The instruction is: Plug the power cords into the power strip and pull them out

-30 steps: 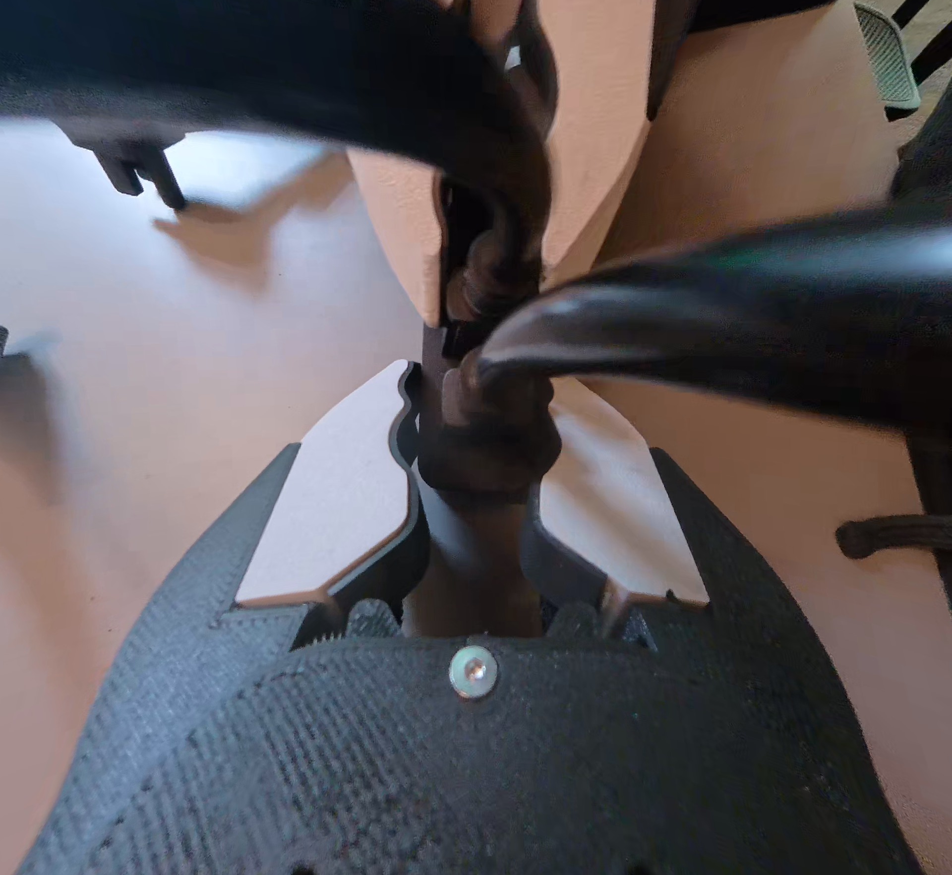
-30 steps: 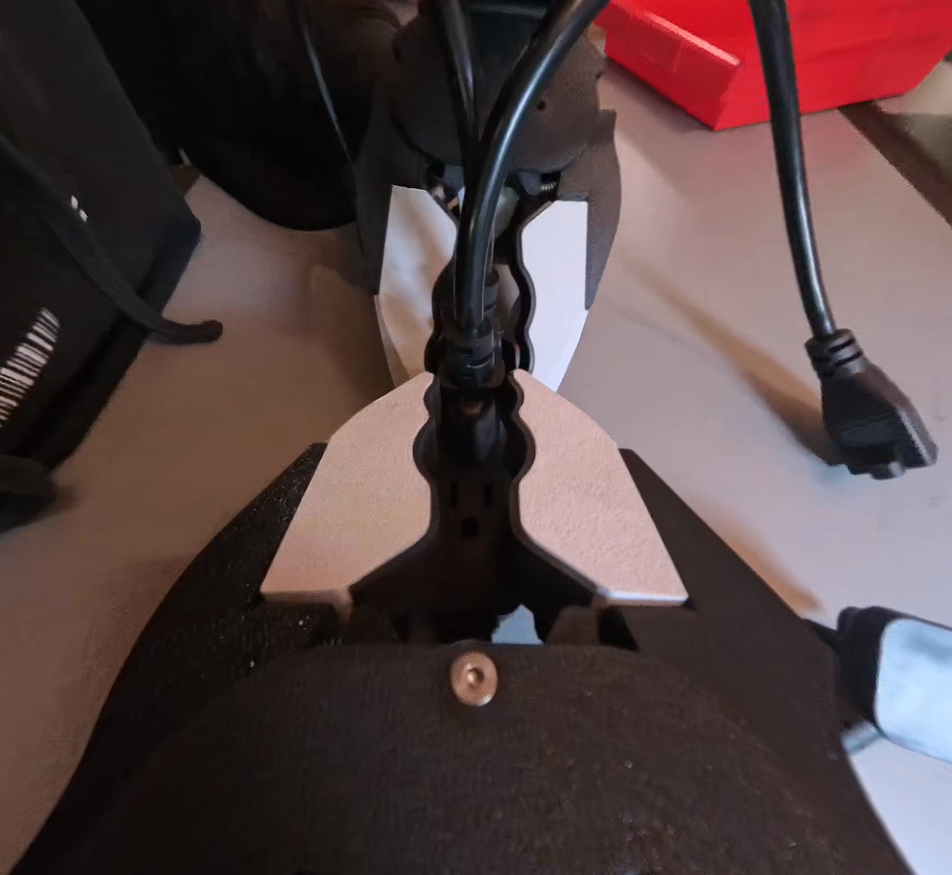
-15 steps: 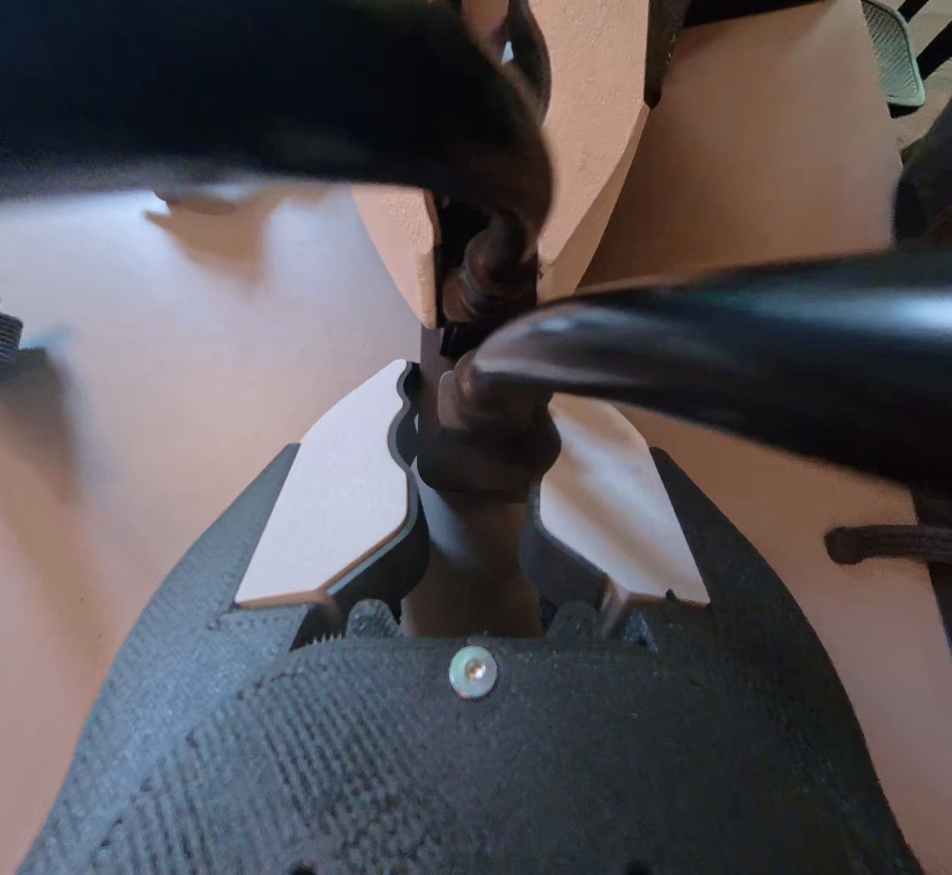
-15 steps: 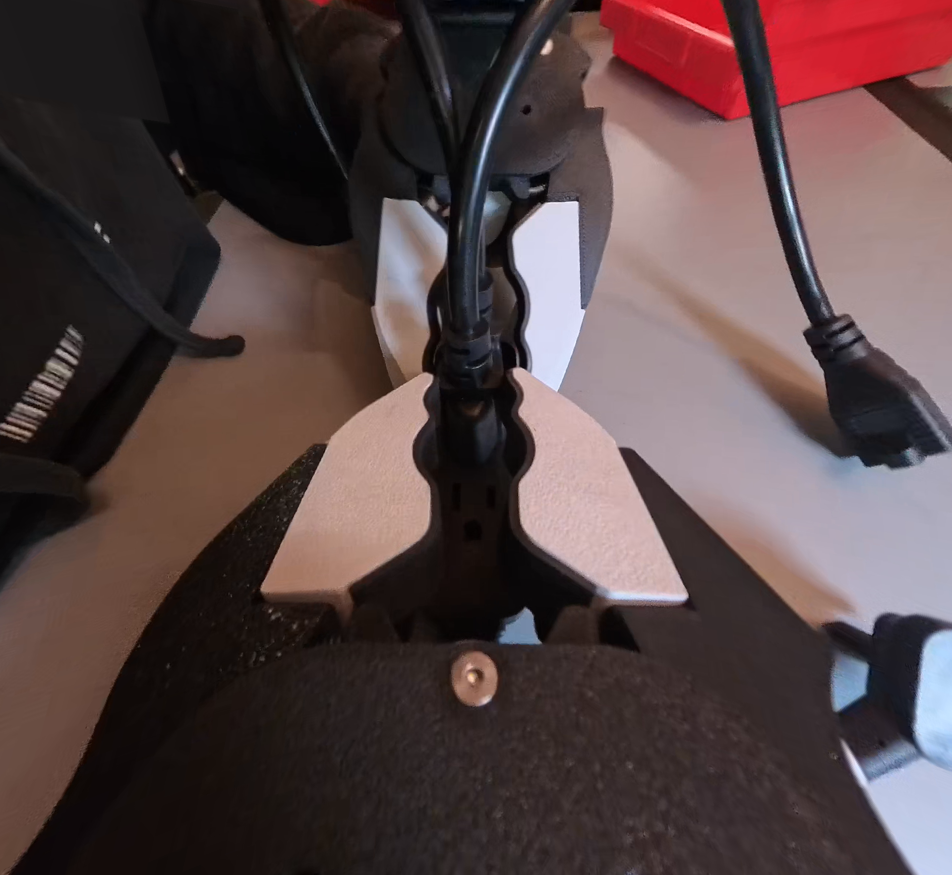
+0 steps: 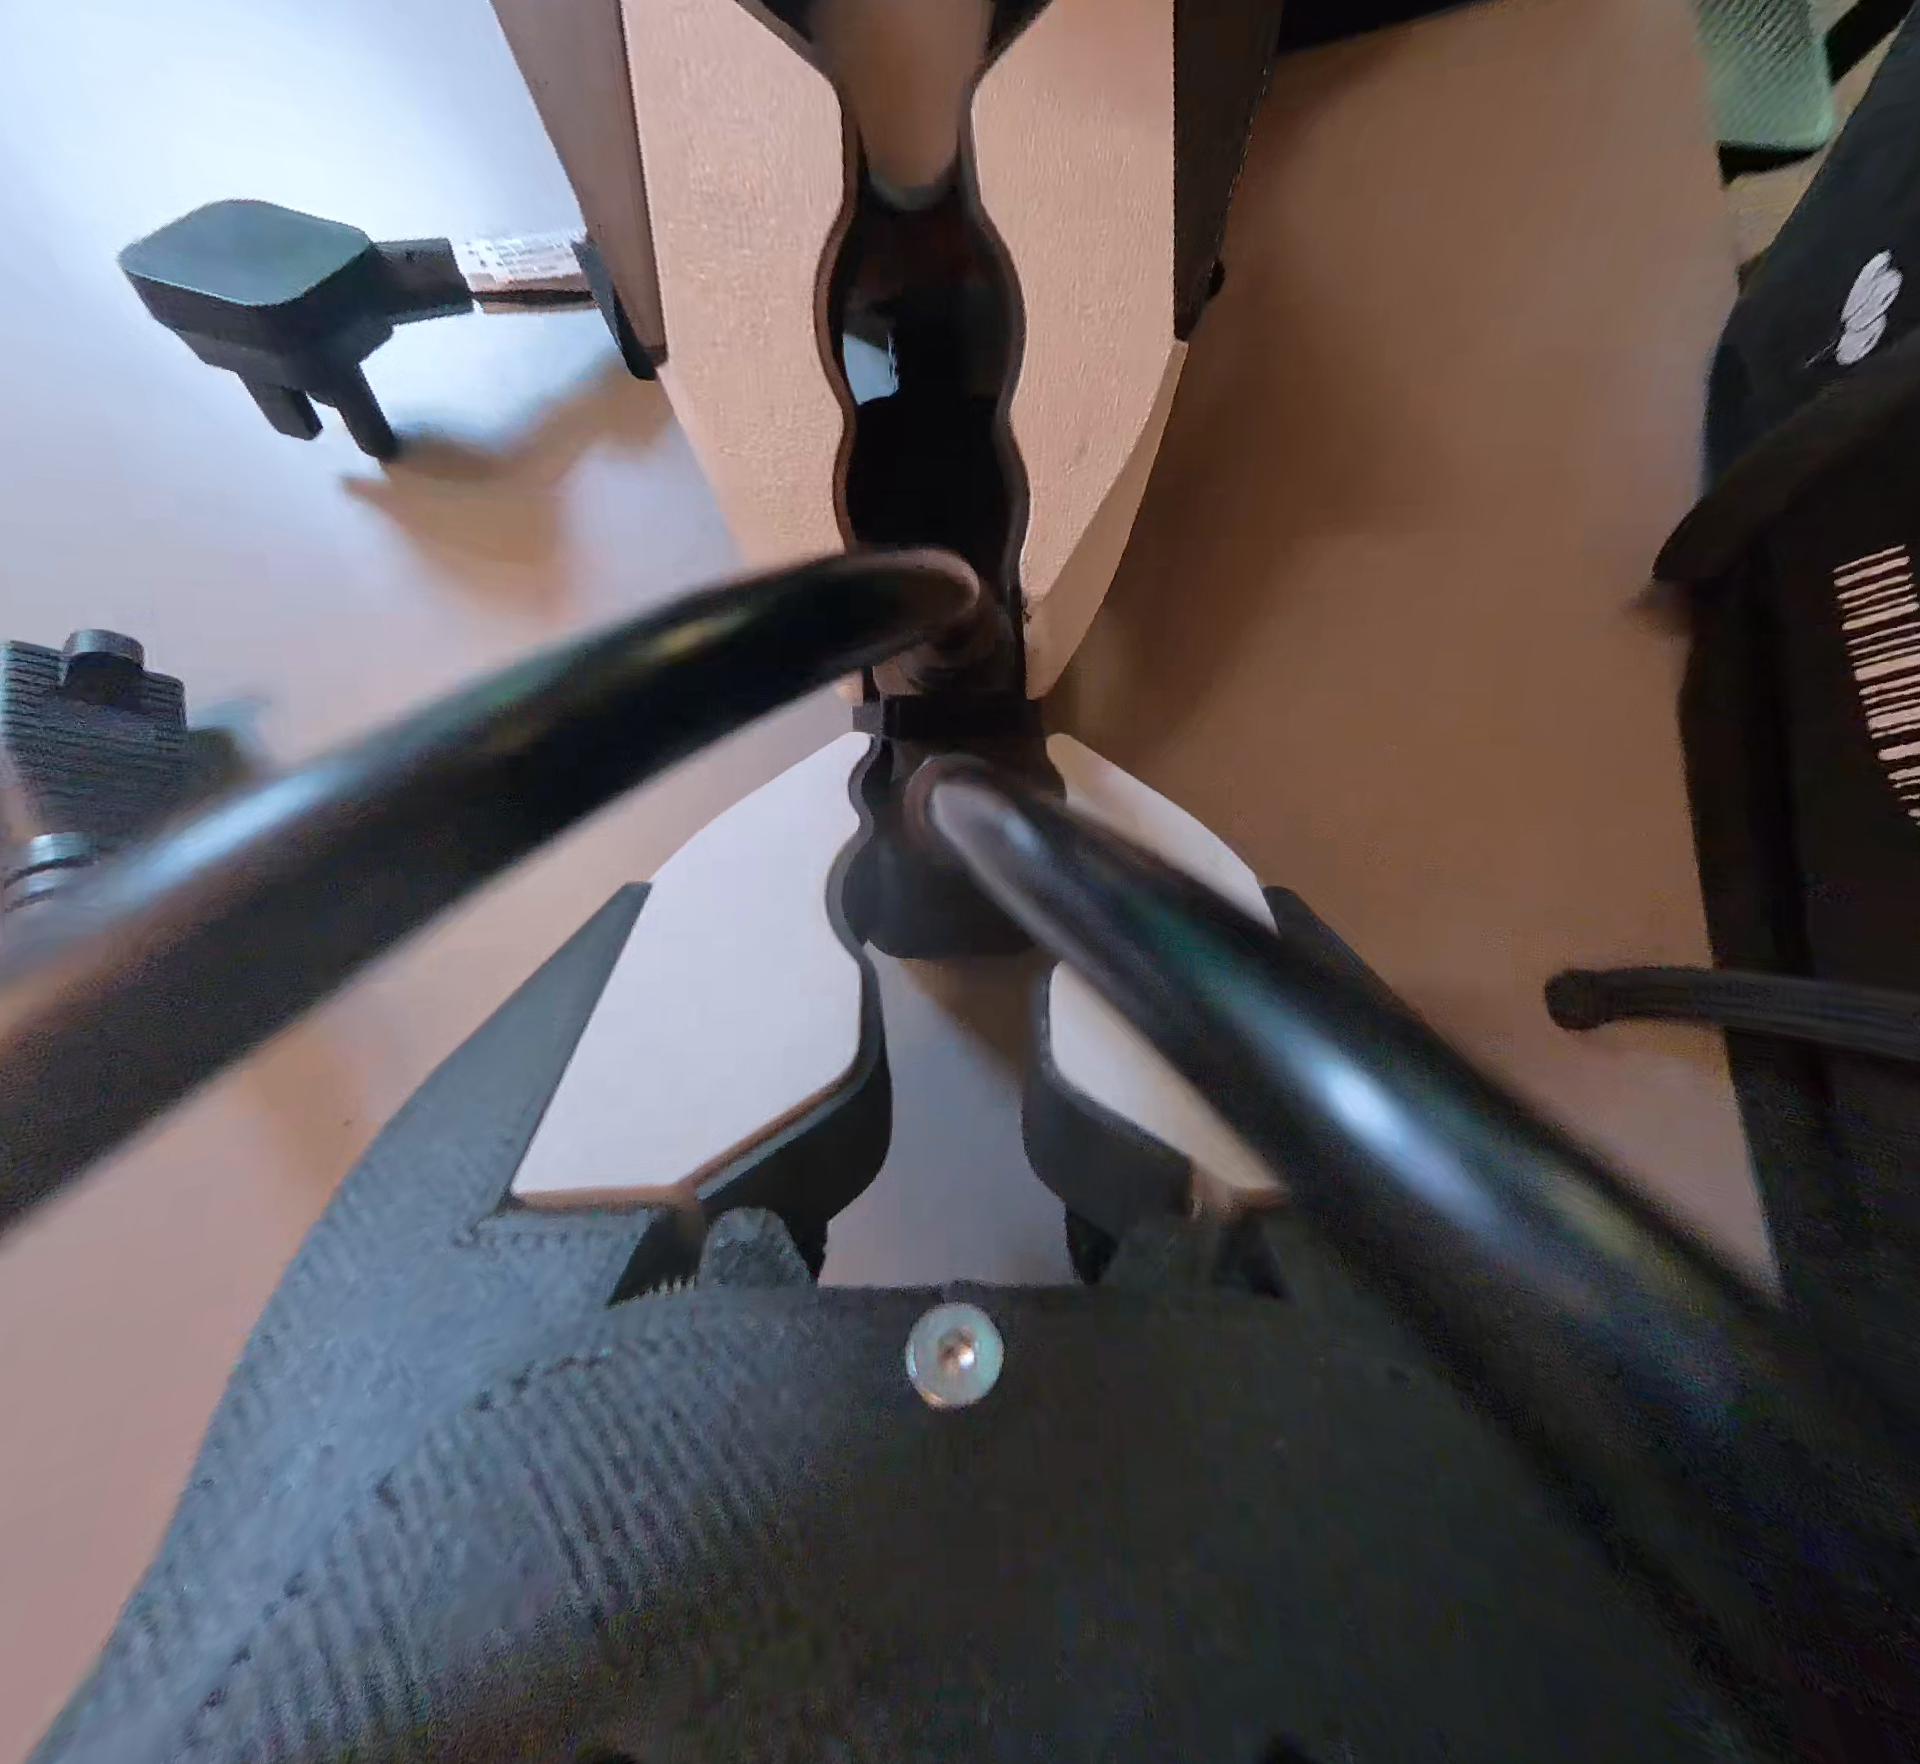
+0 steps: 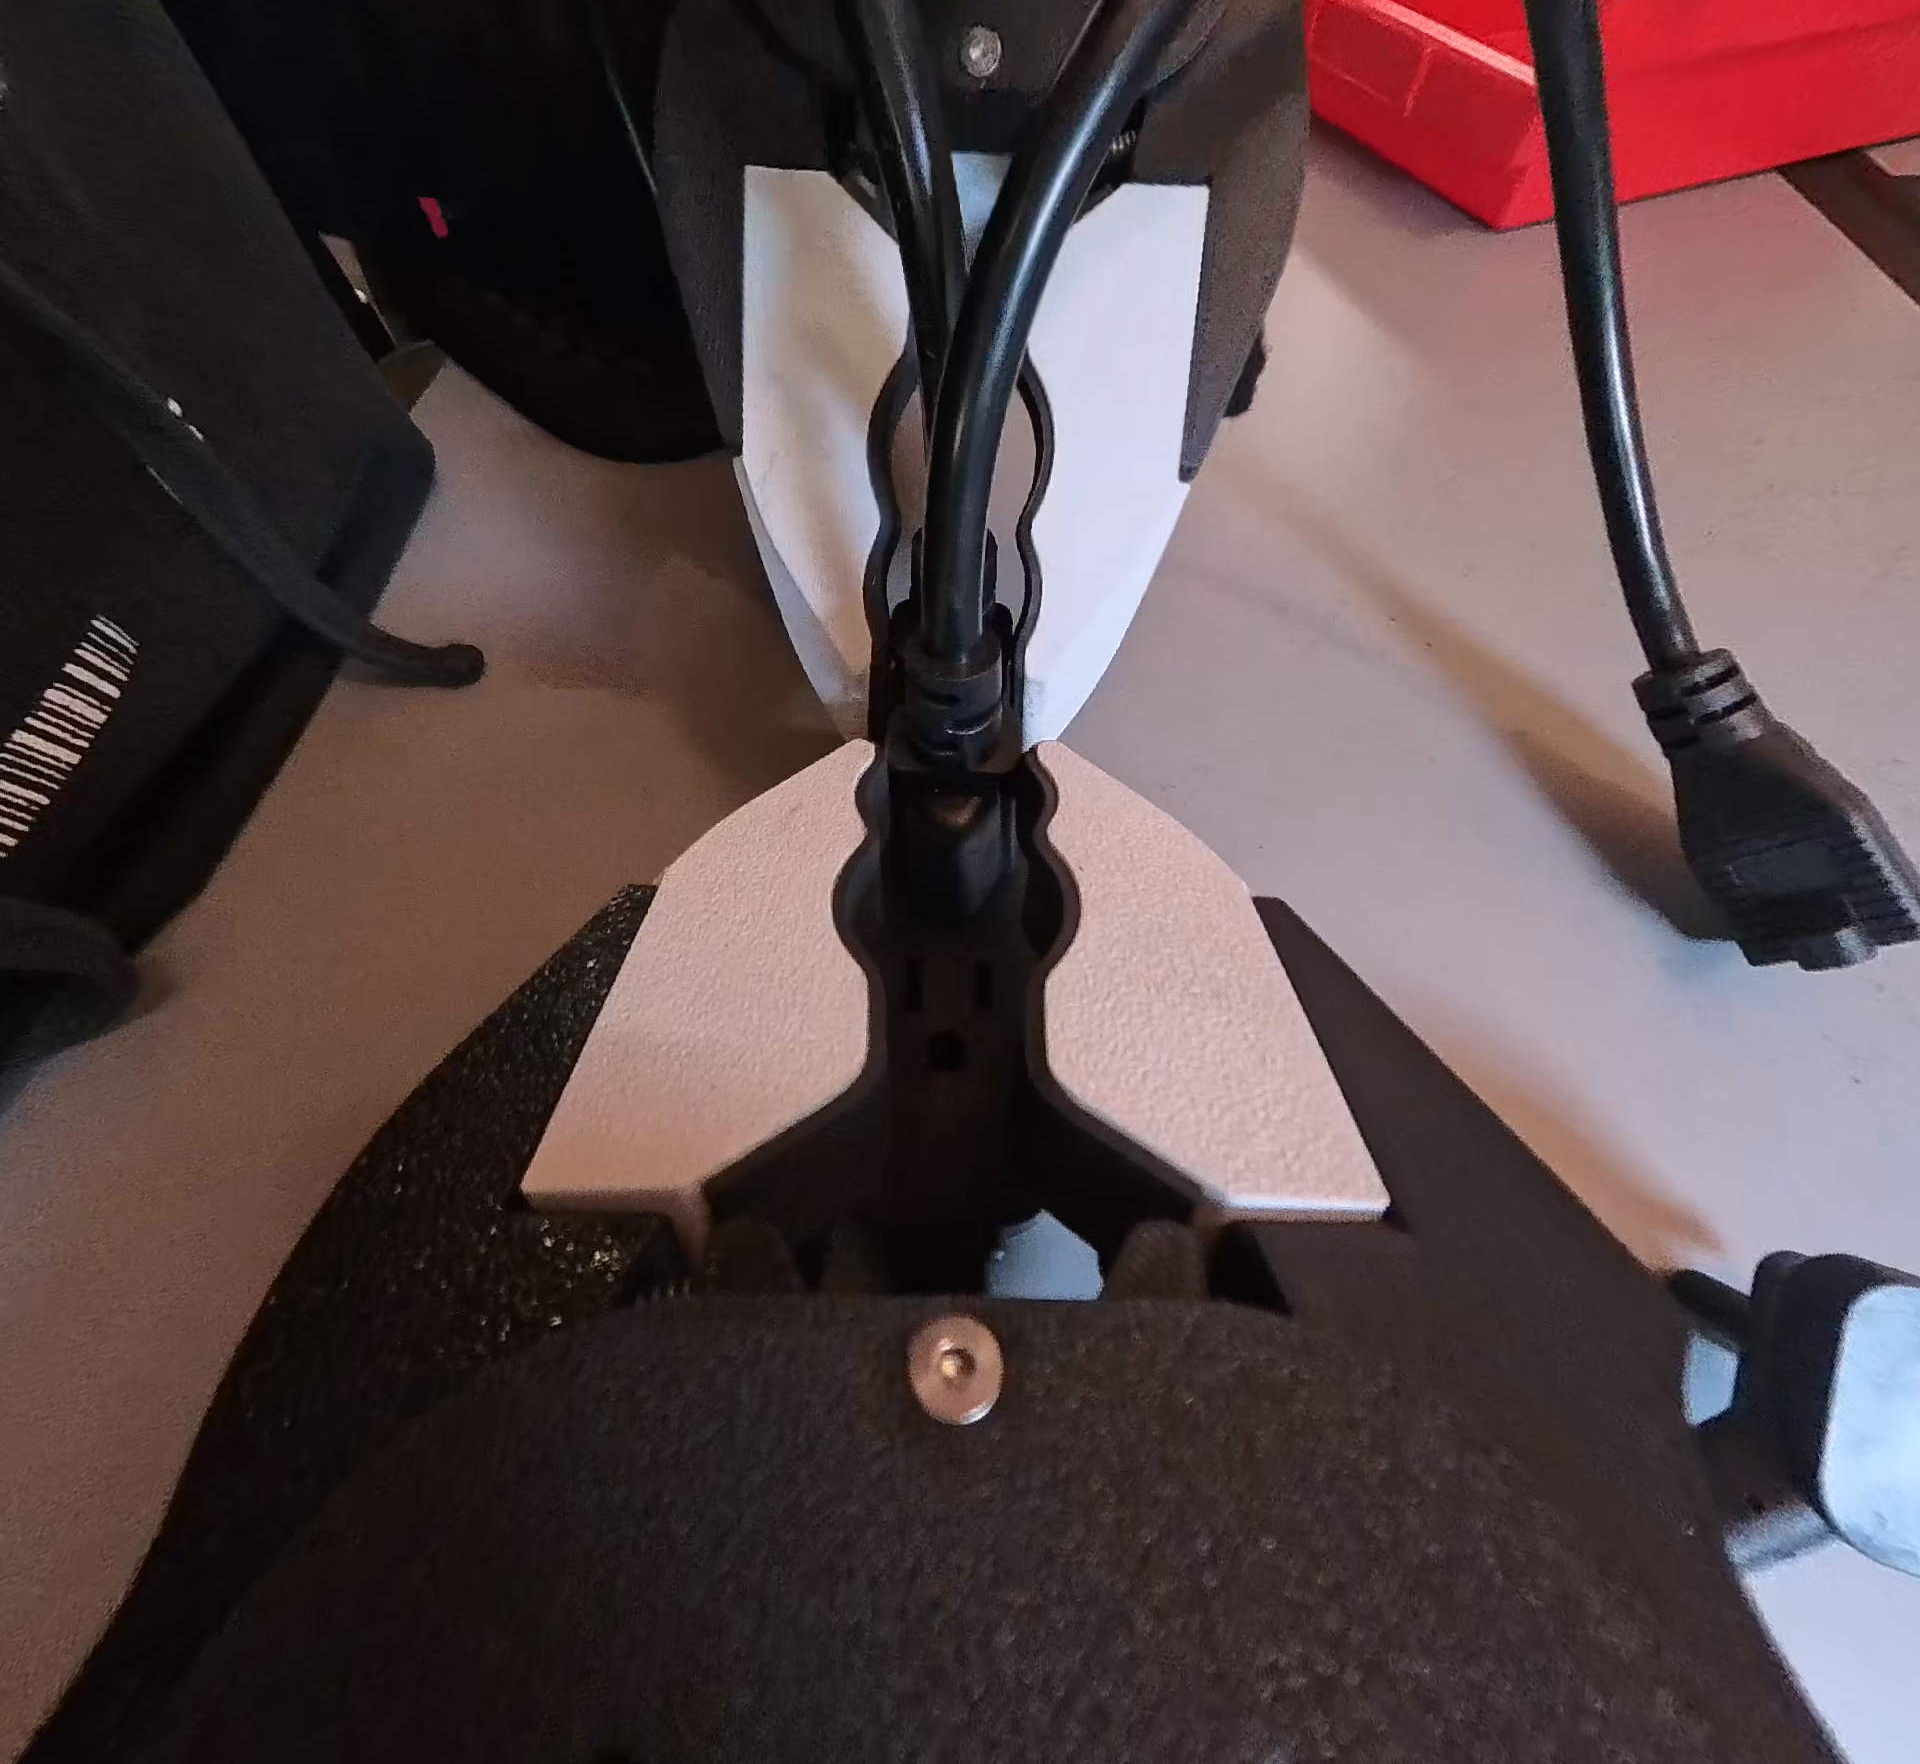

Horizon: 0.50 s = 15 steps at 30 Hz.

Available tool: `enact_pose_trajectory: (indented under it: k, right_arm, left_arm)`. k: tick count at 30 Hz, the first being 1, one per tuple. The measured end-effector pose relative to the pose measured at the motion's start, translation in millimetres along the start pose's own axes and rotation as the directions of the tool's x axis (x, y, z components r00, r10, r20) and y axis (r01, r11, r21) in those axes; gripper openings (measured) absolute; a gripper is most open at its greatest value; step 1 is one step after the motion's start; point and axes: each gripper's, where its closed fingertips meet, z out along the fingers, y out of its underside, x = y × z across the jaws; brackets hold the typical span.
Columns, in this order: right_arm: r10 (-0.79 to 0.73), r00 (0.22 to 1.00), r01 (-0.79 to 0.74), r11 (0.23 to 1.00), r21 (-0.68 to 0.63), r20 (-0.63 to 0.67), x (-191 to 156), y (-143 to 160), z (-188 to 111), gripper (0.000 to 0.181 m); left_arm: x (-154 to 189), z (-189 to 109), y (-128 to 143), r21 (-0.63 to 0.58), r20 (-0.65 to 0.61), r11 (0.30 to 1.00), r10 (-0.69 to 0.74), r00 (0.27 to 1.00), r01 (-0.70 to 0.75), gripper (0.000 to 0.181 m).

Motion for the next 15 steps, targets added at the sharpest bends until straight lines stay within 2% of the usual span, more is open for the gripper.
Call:
enact_pose_trajectory:
  k: [3,5,8,15]
  right_arm:
    - [-0.024,1.000,0.023,1.000,-0.005,-0.011,-1.1,0.2,0.6,0.023]
    - [-0.049,0.999,0.048,0.997,-0.052,-0.015,-2.6,6.1,3.1,0.023]
    - [-0.035,0.999,0.033,0.998,-0.045,-0.025,-1.5,6.7,0.9,0.023]
    - [-0.019,0.999,0.018,0.999,-0.028,-0.032,-0.3,4.9,-1.5,0.023]
  left_arm:
    - [1.5,2.5,8.6,-0.159,-0.004,0.987,0.020,1.000,-0.020,0.026]
    - [2.2,6.4,13.4,-0.242,-0.011,0.969,0.049,0.999,-0.050,0.028]
    - [1.1,7.2,12.6,-0.268,-0.024,0.962,0.052,0.998,-0.057,0.028]
    - [0.1,8.0,11.1,-0.245,-0.023,0.969,0.023,0.999,-0.028,0.026]
